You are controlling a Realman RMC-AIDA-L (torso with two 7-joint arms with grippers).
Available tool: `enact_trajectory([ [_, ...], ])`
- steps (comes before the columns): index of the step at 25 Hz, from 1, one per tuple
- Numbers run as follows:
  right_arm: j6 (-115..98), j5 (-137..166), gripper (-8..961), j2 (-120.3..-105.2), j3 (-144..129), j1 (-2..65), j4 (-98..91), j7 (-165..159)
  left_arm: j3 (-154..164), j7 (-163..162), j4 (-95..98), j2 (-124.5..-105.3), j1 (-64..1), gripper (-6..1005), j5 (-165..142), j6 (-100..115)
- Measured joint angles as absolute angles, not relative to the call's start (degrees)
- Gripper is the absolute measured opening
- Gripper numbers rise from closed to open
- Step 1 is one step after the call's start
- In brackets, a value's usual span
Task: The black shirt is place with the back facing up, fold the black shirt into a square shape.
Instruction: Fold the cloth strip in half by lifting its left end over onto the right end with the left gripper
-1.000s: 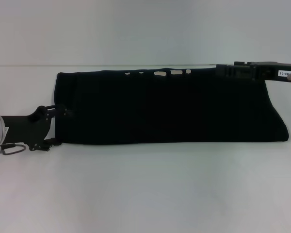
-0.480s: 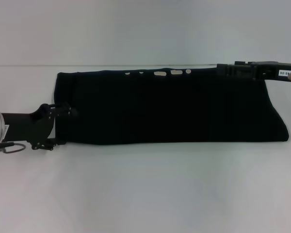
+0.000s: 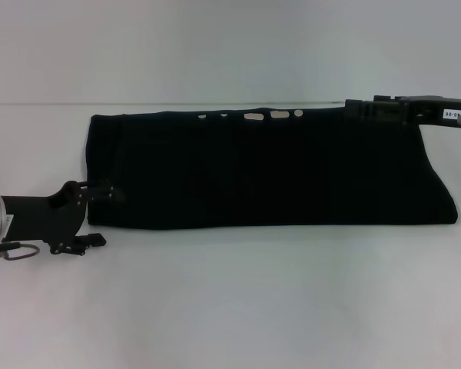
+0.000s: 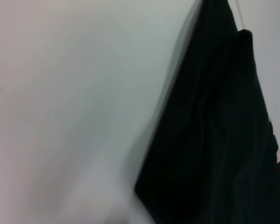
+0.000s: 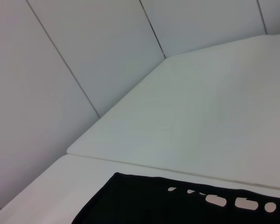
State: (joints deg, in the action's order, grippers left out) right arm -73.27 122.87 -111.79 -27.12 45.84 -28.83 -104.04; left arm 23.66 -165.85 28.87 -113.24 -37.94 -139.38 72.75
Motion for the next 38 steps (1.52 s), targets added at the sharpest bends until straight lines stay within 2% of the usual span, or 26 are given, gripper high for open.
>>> enact_trajectory([
  [38, -73.4, 122.1, 925, -111.69, -26.9, 46.1, -29.4, -104.3, 23.8, -170.3, 26.5, -113.54, -39.6, 919, -139.3, 66.7],
])
